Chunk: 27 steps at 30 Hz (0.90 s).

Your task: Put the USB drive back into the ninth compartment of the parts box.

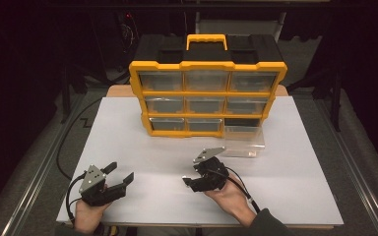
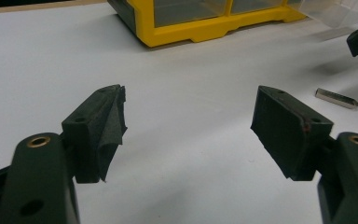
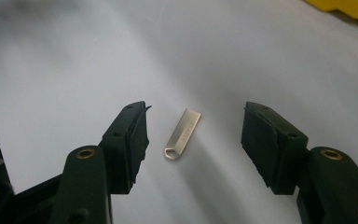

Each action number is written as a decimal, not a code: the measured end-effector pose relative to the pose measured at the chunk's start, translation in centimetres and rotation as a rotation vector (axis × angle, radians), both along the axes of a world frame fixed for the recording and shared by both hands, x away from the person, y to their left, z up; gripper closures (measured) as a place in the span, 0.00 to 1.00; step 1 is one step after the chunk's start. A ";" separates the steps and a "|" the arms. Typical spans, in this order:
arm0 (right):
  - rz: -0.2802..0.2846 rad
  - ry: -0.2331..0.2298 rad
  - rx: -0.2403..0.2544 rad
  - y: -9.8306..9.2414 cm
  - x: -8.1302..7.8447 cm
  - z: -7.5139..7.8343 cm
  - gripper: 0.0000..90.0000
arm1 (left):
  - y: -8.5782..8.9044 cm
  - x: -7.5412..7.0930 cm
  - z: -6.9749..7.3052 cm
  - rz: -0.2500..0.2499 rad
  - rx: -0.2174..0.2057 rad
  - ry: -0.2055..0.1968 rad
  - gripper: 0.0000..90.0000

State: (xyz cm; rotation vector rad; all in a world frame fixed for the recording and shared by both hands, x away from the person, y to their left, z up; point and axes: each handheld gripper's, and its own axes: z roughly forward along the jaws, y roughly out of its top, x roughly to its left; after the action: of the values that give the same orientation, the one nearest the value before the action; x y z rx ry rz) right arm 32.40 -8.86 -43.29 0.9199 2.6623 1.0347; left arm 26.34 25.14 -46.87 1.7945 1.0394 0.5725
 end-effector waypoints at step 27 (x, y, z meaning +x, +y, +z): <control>0.058 0.150 -0.244 3.6 1.7 -0.5 0.67 | 0.0 0.0 0.0 0.000 -0.001 -0.001 0.30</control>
State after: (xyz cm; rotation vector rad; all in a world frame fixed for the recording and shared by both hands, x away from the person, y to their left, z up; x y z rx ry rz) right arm 34.06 -5.22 -43.74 0.9062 2.8710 0.6525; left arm 26.33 25.14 -46.86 1.7935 1.0394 0.5727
